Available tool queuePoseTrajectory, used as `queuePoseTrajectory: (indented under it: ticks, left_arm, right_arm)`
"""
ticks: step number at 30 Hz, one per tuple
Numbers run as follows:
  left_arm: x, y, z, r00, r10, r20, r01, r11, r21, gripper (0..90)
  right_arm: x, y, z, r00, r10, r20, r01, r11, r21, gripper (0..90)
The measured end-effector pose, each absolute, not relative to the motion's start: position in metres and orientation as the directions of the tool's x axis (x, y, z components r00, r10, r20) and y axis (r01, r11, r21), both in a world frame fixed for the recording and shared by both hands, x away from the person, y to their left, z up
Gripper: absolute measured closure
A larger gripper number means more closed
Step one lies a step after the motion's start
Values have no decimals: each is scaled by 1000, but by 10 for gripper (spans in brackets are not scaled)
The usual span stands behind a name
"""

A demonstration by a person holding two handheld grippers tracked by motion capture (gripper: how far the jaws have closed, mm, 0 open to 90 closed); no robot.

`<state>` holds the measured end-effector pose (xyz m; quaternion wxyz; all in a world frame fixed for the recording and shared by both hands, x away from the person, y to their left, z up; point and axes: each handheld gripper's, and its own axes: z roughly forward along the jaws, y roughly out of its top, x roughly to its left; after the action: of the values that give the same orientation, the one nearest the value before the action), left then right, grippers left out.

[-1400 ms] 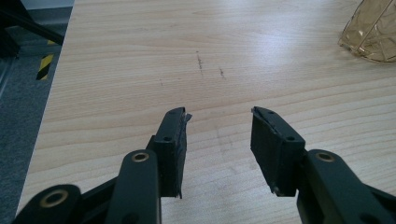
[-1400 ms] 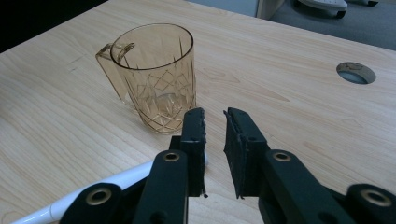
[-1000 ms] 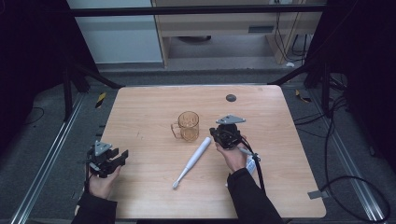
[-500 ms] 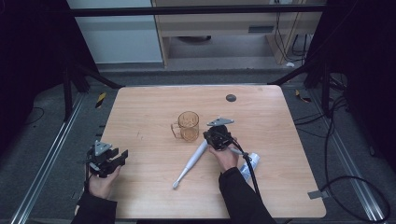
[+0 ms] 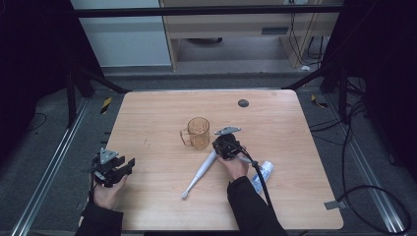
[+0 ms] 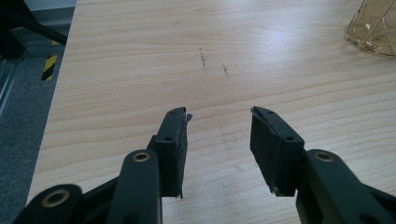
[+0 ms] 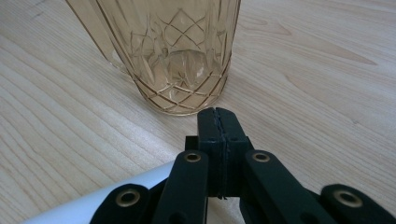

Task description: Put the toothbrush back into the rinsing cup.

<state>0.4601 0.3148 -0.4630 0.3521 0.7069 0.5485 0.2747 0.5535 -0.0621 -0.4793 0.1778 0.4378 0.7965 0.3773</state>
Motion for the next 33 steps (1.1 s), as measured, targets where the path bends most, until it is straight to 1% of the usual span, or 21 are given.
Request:
queuePoseTrajectory:
  ticks: [33]
  left_arm:
    - [460, 314, -463, 247, 969, 8, 582, -155, 798, 559]
  right_arm:
    - [540, -74, -480, -550, 835, 36, 603, 367, 708, 899]
